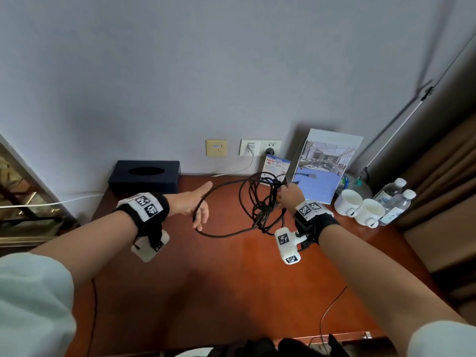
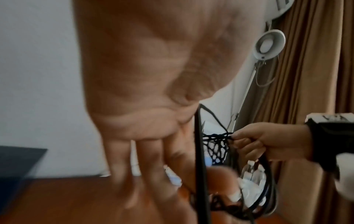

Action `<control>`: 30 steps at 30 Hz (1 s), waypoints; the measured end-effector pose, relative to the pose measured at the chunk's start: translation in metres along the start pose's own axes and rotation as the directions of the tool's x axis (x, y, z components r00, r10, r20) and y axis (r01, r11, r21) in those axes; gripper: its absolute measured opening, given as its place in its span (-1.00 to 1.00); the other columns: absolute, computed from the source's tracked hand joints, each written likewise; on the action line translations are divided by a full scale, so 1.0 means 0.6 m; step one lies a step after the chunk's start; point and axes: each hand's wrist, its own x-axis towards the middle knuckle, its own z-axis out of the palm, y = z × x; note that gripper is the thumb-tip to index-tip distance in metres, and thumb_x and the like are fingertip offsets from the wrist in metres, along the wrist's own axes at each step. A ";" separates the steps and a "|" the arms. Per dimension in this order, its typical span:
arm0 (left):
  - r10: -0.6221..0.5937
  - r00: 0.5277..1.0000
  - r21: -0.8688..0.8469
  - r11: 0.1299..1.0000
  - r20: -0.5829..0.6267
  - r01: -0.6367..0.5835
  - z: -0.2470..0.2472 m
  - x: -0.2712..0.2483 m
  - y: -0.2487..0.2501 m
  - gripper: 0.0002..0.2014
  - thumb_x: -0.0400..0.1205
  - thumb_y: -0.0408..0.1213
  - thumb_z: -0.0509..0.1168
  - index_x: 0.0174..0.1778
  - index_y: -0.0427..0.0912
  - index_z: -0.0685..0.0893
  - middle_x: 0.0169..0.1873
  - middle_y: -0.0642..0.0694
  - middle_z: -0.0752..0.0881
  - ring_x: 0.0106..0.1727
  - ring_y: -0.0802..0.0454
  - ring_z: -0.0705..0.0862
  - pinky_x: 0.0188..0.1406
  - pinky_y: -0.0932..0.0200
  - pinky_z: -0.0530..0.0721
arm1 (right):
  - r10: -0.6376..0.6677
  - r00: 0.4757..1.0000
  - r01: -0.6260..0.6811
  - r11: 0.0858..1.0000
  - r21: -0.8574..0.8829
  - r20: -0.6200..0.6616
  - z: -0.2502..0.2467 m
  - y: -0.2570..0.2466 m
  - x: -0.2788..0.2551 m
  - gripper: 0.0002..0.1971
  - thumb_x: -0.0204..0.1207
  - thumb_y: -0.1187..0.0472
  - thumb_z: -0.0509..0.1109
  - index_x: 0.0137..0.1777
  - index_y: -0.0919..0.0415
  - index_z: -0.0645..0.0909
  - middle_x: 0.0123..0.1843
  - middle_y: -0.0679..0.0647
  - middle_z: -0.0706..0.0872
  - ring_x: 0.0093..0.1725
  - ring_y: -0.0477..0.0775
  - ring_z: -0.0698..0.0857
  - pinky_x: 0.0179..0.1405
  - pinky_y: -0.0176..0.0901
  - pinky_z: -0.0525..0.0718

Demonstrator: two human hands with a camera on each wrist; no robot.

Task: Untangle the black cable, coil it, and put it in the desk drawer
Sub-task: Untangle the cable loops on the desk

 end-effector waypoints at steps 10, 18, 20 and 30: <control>0.178 0.964 0.218 0.967 -0.197 -0.133 0.033 0.056 0.137 -0.61 0.73 0.07 0.07 0.10 -0.23 0.51 -0.29 -0.16 0.69 -0.43 0.00 0.66 -0.32 0.18 0.63 | -0.326 0.940 0.338 0.931 -0.140 0.101 0.043 -0.076 -0.048 -0.80 0.70 0.18 0.09 0.09 0.31 0.46 -0.06 0.31 0.65 -0.09 0.24 0.65 0.03 0.14 0.66; 0.436 0.864 0.526 0.811 -0.253 -0.255 0.024 0.065 0.125 -0.68 0.74 -0.14 0.10 -0.05 -0.17 0.75 0.00 -0.06 0.72 0.02 0.00 0.59 0.09 0.10 0.44 | -0.338 0.937 0.349 0.907 -0.237 0.085 0.032 -0.075 -0.053 -0.73 0.72 0.20 0.11 0.10 0.42 0.51 -0.09 0.30 0.63 -0.09 0.24 0.60 -0.12 -0.05 0.47; 0.438 0.878 0.568 0.780 -0.193 -0.264 0.011 0.059 0.114 -0.68 0.73 -0.12 0.12 -0.09 -0.08 0.77 0.07 0.02 0.73 0.09 0.04 0.61 0.19 0.10 0.45 | -0.354 0.929 0.369 0.877 -0.308 0.105 0.036 -0.069 -0.051 -0.70 0.73 0.20 0.08 0.15 0.44 0.53 0.02 0.35 0.68 0.04 0.31 0.63 -0.07 -0.03 0.46; 0.428 0.904 0.641 0.699 -0.020 -0.317 -0.021 0.026 0.089 -0.70 0.73 -0.10 0.15 -0.03 -0.02 0.81 0.06 0.16 0.75 0.10 0.14 0.64 0.27 0.07 0.48 | -0.356 0.917 0.399 0.796 -0.455 0.182 0.047 -0.079 -0.050 -0.70 0.74 0.19 0.04 0.10 0.36 0.54 0.06 0.30 0.68 0.11 0.32 0.65 -0.08 -0.07 0.47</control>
